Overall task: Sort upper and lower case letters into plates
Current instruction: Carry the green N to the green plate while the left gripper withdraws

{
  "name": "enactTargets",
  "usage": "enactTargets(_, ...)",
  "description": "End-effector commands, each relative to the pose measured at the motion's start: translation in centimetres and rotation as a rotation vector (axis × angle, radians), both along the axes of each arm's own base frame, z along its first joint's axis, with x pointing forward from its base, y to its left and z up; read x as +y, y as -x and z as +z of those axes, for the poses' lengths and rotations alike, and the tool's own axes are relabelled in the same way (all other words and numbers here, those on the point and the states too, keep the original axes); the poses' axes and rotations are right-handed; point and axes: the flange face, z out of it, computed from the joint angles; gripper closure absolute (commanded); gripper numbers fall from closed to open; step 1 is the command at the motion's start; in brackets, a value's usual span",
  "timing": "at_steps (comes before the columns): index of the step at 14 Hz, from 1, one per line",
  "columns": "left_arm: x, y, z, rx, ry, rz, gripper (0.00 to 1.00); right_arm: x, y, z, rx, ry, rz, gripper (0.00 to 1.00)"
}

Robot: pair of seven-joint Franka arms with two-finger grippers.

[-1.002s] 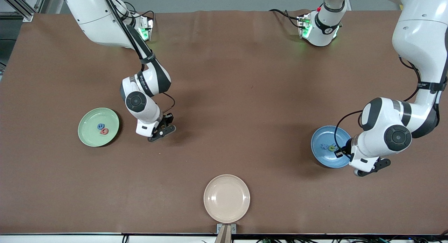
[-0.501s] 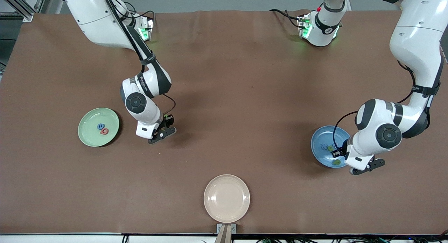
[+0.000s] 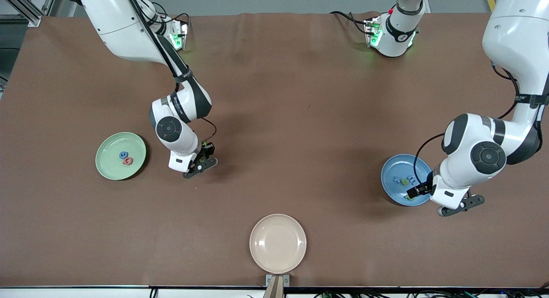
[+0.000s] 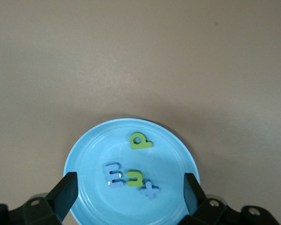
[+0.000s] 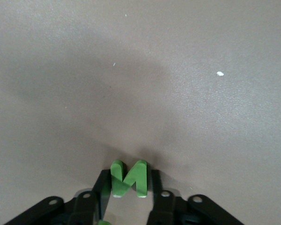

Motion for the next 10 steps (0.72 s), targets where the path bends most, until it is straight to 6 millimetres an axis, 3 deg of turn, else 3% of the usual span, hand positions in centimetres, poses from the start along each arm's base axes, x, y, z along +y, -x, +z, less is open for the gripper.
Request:
enactTargets(1,-0.7,0.1,3.5,0.019,-0.028,-0.007,0.01,0.5,0.0,-0.7,0.007,-0.006,0.006,0.80)
enactTargets(3,-0.6,-0.2,5.6,0.050,-0.042,-0.036,0.01,-0.1,-0.5,1.2,0.005,-0.005,0.005,0.82)
enactTargets(5,-0.1,-0.3,7.9,0.046,-0.056,-0.119,0.01,-2.6,-0.9,5.3,0.063,0.014,0.026,0.83)
enactTargets(8,2.0,0.4,12.1,0.030,-0.033,-0.186,0.00,-9.4,-1.6,10.8,0.106,0.012,0.021,0.83)
enactTargets(10,4.6,0.7,14.6,0.011,0.019,-0.207,0.00,-15.2,-1.5,12.3,0.109,0.001,0.018,0.82)
